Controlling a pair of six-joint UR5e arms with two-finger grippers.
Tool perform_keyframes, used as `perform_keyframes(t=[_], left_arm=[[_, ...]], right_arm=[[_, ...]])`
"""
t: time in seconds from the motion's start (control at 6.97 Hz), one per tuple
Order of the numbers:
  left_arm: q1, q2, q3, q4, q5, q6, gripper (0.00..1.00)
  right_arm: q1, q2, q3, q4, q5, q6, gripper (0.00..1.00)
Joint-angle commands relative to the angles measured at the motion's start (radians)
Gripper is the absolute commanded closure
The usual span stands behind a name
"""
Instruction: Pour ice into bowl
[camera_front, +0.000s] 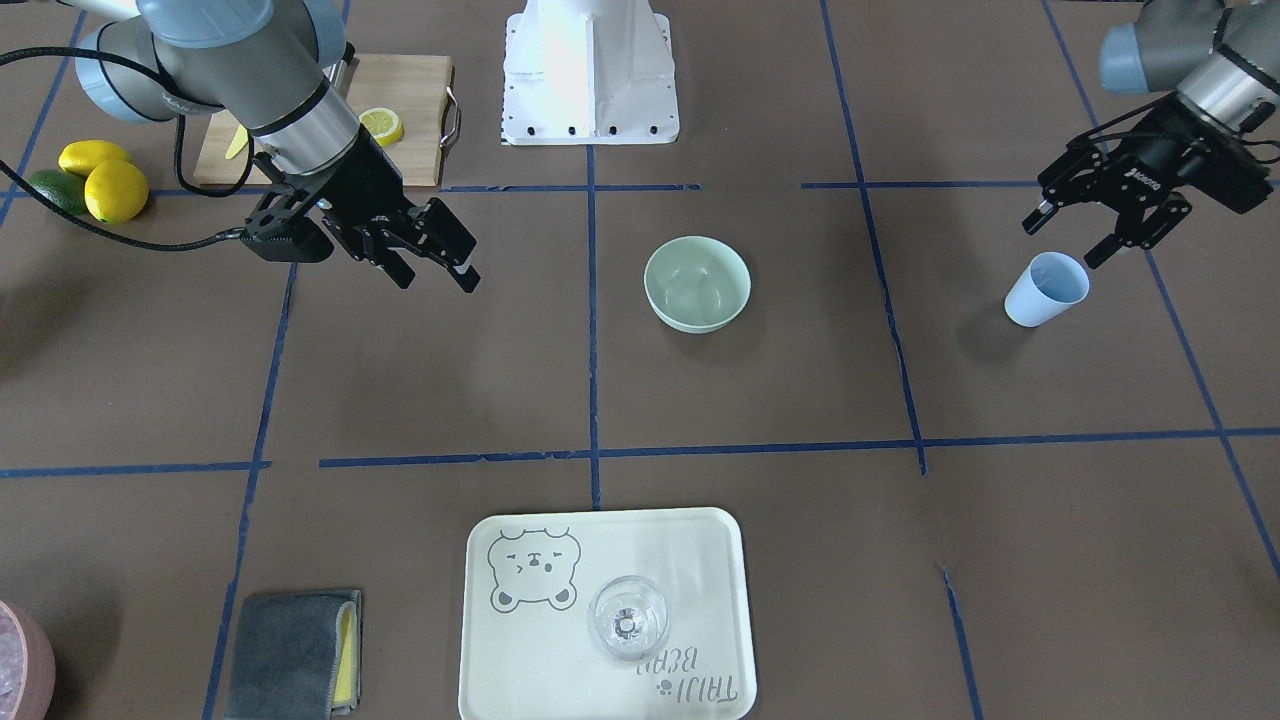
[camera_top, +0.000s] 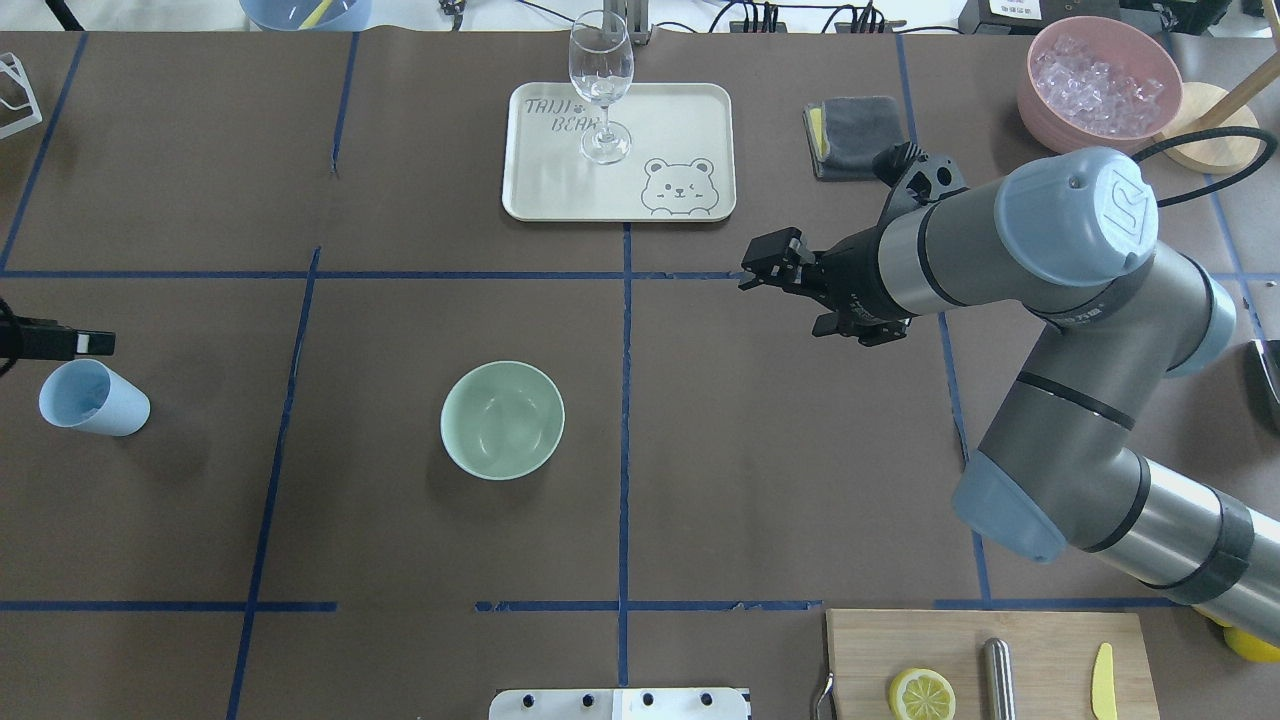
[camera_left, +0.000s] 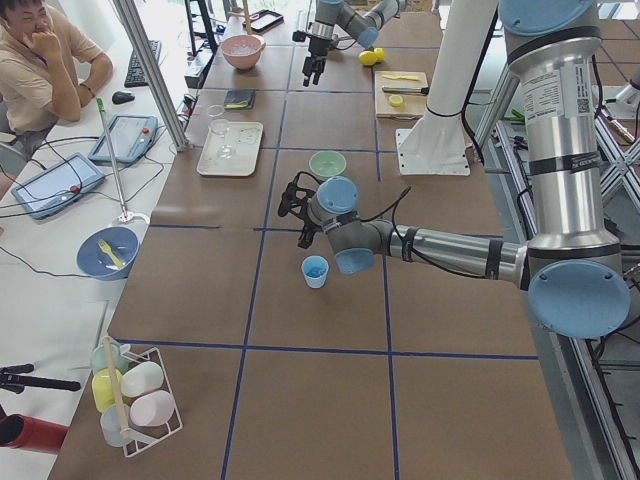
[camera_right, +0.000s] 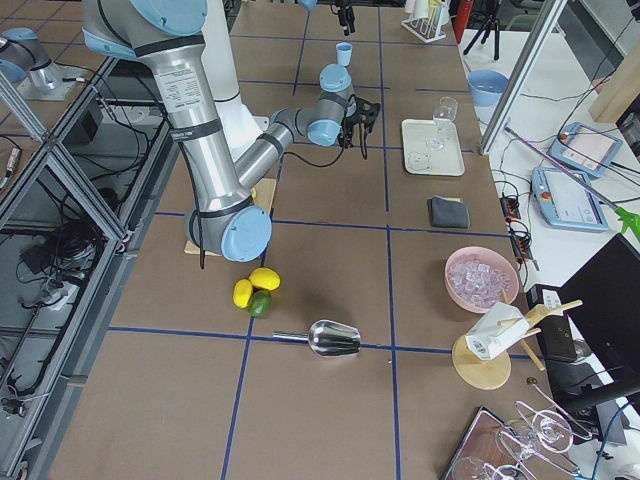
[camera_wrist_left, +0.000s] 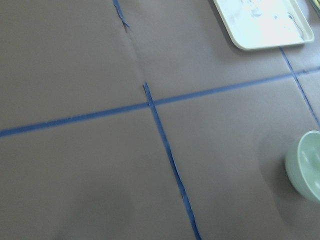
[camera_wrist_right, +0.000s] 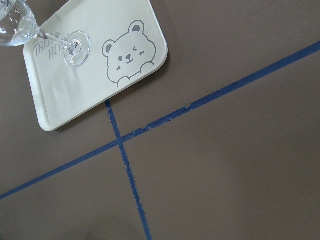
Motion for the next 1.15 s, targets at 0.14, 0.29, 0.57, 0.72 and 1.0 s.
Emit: perform_keyframes(t=[0.14, 0.29, 0.57, 0.72, 1.0], left_arm=[[0.367, 0.216, -0.034, -0.227, 0.637, -0.277, 0.0], [0.563, 0.236, -0.005, -0.22, 0.931, -0.294, 0.0], [0.646, 0.292, 0.006, -0.216, 1.135, -0.296, 0.0], [0.696, 0.293, 0.018, -0.215, 1.186, -0.32, 0.0], [0.854, 0.29, 0.092, -0.213, 1.397, -0.38, 0.0]], right_arm=[[-0.004, 0.002, 0.001, 0.001, -0.001, 0.003, 0.0], [-0.006, 0.002, -0.004, 0.001, 0.0, 0.003, 0.0], [-0.01, 0.005, -0.015, 0.001, -0.001, 0.0, 0.0], [-0.015, 0.011, -0.013, 0.001, -0.001, 0.002, 0.0], [-0.017, 0.015, -0.016, 0.001, -0.001, 0.0, 0.0]])
